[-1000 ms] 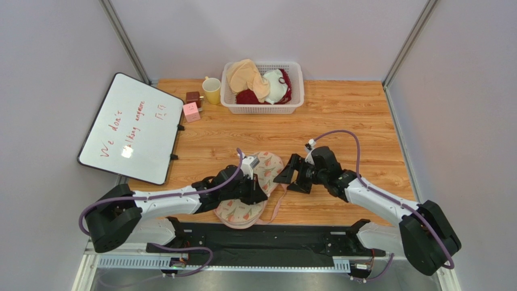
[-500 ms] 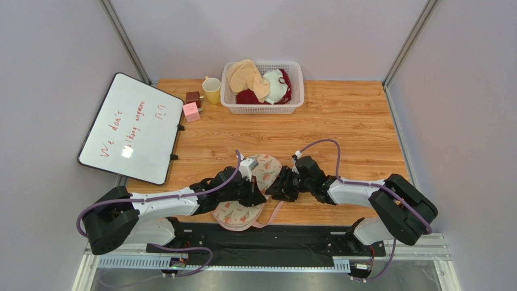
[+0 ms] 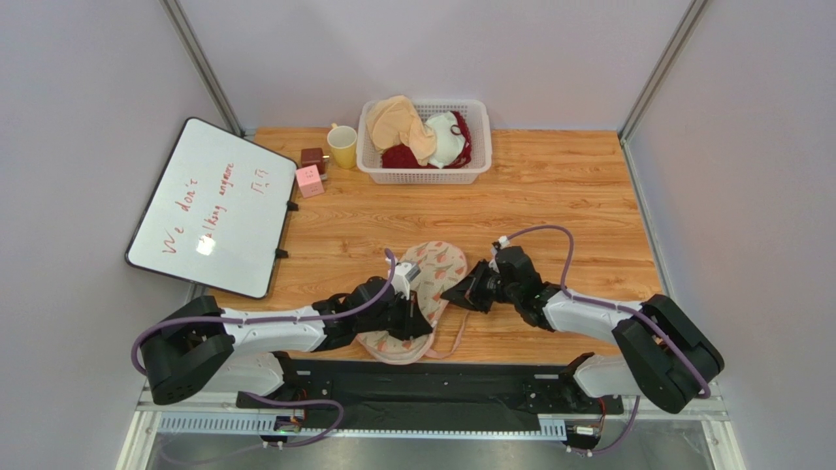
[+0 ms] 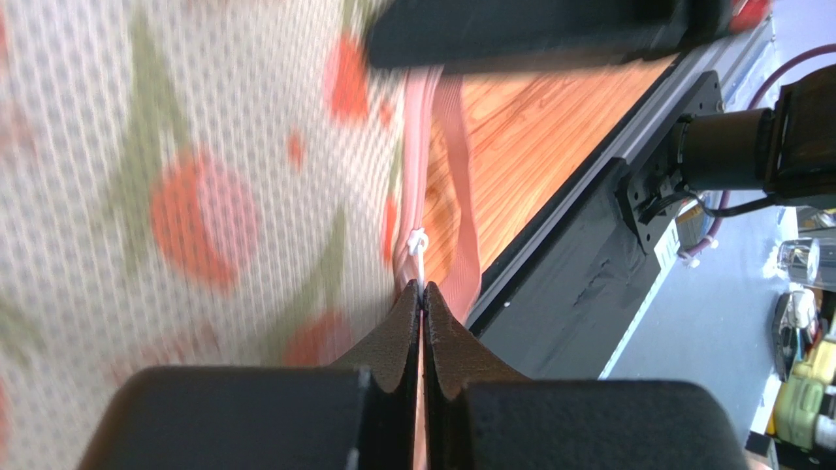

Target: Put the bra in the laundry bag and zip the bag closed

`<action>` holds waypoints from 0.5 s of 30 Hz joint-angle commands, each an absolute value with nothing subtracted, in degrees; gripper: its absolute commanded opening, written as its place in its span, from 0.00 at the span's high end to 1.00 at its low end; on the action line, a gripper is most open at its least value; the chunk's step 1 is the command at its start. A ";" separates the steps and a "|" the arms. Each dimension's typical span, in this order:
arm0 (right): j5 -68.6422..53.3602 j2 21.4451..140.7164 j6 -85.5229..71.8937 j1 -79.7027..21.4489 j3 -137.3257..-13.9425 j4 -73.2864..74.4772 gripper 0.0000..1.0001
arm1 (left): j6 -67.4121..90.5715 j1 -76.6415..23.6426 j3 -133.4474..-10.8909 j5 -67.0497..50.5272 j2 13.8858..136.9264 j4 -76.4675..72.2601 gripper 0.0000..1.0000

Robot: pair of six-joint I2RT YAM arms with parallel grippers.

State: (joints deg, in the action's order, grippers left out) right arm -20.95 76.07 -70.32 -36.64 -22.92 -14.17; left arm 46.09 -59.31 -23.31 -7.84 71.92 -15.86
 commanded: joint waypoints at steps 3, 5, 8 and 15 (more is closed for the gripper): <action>-22.05 72.60 -70.93 -27.09 -22.85 -14.94 1.00 | 47.90 -60.21 -19.69 -7.82 70.32 -17.49 1.00; -23.63 72.33 -70.32 -25.23 -22.85 -14.33 1.00 | 47.81 -60.21 -18.81 -7.03 68.83 -16.35 1.00; -24.87 71.90 -69.00 -23.03 -23.29 -13.27 1.00 | 47.02 -60.21 -18.72 -5.80 65.93 -13.46 1.00; -28.30 73.91 -66.19 -21.80 -24.78 -13.54 1.00 | 45.53 -60.21 -19.25 -3.08 60.91 -8.62 1.00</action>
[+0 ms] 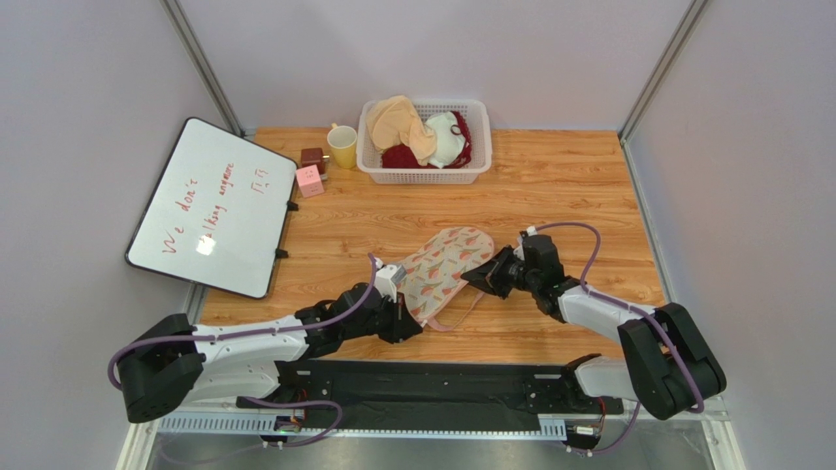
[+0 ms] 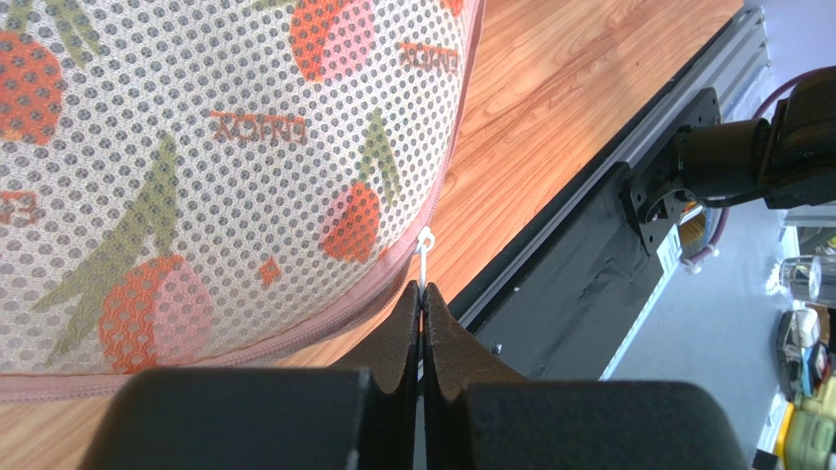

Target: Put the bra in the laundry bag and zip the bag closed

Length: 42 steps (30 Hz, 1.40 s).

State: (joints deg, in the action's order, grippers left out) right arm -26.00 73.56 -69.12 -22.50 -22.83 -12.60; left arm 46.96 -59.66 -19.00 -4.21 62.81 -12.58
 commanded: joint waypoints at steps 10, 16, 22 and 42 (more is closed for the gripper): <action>-26.82 72.97 -48.78 -27.24 -32.71 7.99 0.33 | 44.56 -60.12 -23.81 -5.53 64.42 -10.81 1.00; -20.13 62.06 -50.70 -33.12 -28.48 12.22 0.23 | 44.82 -60.12 -26.10 -7.82 68.02 -13.44 1.00; -19.79 58.71 -64.22 -38.40 -20.06 -2.77 0.26 | 45.17 -60.12 -27.95 -10.63 71.54 -16.26 1.00; -16.61 70.58 -72.86 -41.84 -16.61 -24.17 0.65 | 45.26 -60.38 -27.16 -10.90 71.72 -16.70 1.00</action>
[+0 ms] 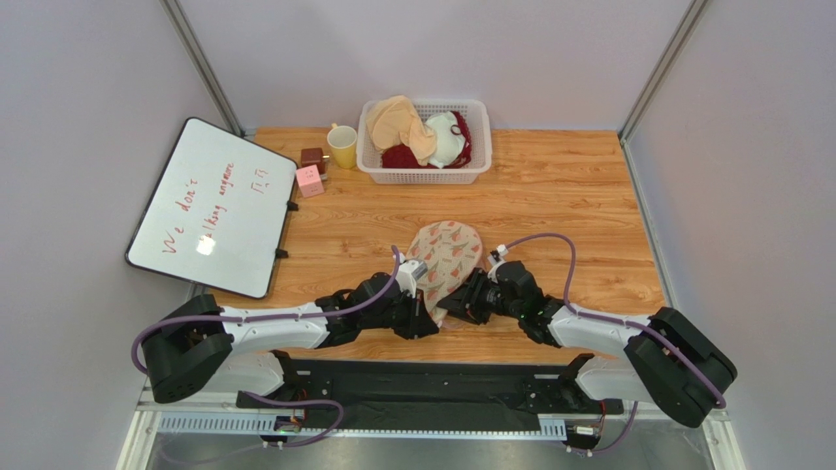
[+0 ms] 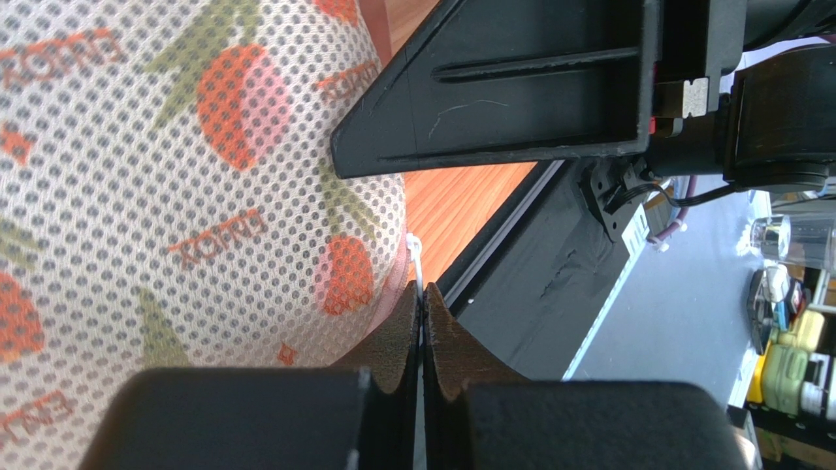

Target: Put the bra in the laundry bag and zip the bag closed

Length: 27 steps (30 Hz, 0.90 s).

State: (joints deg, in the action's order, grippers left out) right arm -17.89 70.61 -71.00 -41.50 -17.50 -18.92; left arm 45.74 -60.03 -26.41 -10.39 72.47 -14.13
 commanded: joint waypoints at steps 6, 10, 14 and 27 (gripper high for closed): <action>-18.71 68.82 -72.77 -39.21 -15.65 -22.24 0.98 | 44.82 -60.38 -26.19 -8.01 70.49 -13.19 1.00; -24.77 67.94 -71.20 -33.42 -14.68 -23.11 1.00 | 45.17 -60.38 -24.79 -4.66 69.00 -9.15 1.00; -32.68 68.37 -68.57 -28.31 -15.20 -23.03 1.00 | 46.14 -60.29 -22.94 -1.68 66.63 -4.33 1.00; -49.74 75.76 -60.74 -22.24 -13.72 -25.22 1.00 | 47.37 -51.79 -20.74 7.29 55.38 15.29 1.00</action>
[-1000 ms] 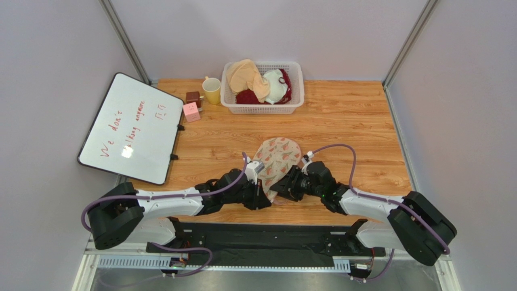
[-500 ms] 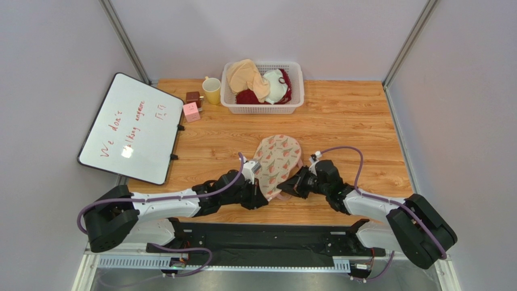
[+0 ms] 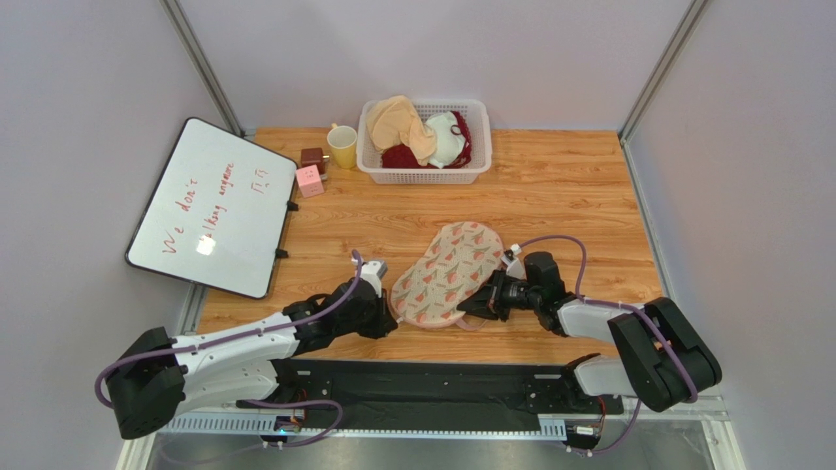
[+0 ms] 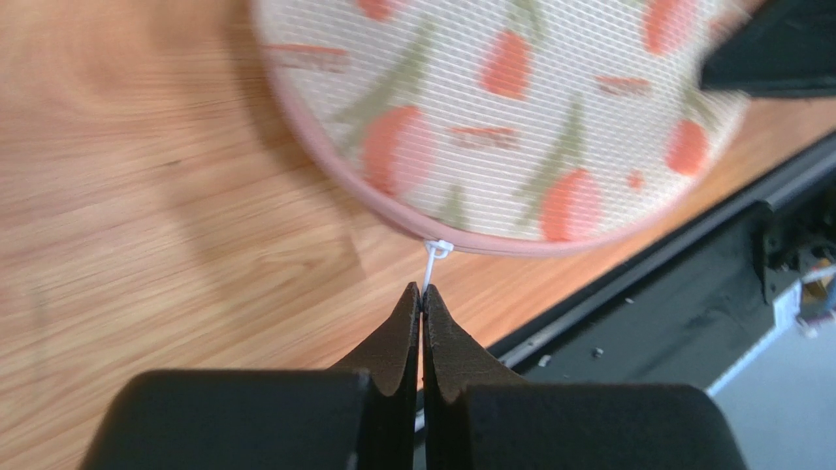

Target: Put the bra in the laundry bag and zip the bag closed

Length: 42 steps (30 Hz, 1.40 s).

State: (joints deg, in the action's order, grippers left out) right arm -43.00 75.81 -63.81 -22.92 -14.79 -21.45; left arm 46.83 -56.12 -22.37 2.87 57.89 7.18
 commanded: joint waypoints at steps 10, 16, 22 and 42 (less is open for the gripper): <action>-52.56 73.83 -55.03 -21.62 -16.08 -19.34 1.00 | 37.27 -40.43 -22.93 0.44 56.95 6.34 1.00; -49.67 75.41 -48.88 -21.53 -20.21 -10.66 1.00 | 32.96 -40.25 -26.72 -4.28 60.73 2.74 1.00; -45.27 79.01 -43.07 -21.53 -27.06 -4.41 1.00 | 35.50 -40.34 -22.95 -9.56 58.54 0.88 1.00; -23.47 61.62 -54.28 -31.89 -25.52 5.87 0.17 | 37.70 -40.34 -14.94 -9.59 51.68 -2.45 0.29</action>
